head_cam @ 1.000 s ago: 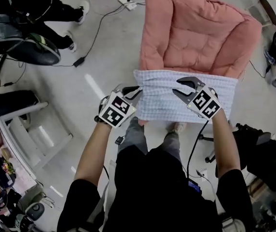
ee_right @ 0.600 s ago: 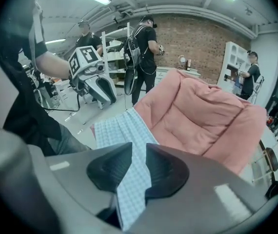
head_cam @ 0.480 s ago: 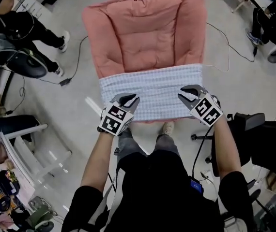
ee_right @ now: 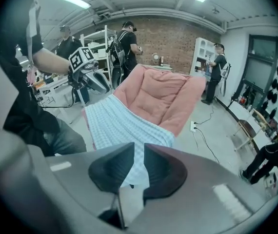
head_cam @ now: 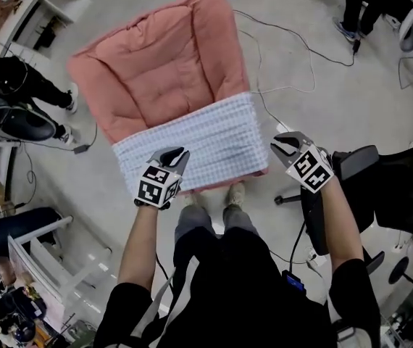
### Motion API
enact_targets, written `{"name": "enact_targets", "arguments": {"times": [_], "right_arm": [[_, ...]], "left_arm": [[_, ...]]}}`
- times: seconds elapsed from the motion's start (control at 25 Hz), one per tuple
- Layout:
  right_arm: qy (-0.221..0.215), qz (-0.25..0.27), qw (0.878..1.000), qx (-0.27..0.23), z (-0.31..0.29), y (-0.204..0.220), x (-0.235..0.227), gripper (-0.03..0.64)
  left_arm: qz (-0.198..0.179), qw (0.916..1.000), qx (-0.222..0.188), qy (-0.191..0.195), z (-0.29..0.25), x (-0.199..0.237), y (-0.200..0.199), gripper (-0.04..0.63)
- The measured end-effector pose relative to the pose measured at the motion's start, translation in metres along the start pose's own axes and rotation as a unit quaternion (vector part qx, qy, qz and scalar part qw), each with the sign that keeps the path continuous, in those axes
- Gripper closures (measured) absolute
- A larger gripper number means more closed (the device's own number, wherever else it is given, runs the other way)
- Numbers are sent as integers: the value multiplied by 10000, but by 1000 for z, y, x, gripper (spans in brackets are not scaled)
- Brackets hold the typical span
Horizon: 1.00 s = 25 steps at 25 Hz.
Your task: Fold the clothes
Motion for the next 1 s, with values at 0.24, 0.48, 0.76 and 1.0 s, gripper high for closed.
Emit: {"name": "enact_targets", "arguments": {"times": [0.24, 0.48, 0.76, 1.0], "right_arm": [[366, -155, 9992, -47, -25, 5, -33, 554], [446, -167, 9988, 76, -66, -20, -65, 555], [530, -217, 9979, 312, -115, -46, -83, 558], [577, -553, 9962, 358, -136, -33, -90, 565]], "left_arm": [[-163, 9997, 182, 64, -35, 28, 2, 530], [-623, 9966, 478, 237, -77, 67, 2, 515], [-758, 9931, 684, 577, -108, 108, 25, 508], [-887, 9894, 803, 820, -139, 118, 30, 488]]}}
Point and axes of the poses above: the fingertips, and each gripper's own axes: z backward along the fingers, x to its left, y out of its underside, the point moved 6 cm from there along z, backward along the fingers, and after that the axes turned 14 degrees about -z, right-handed, at the moved point
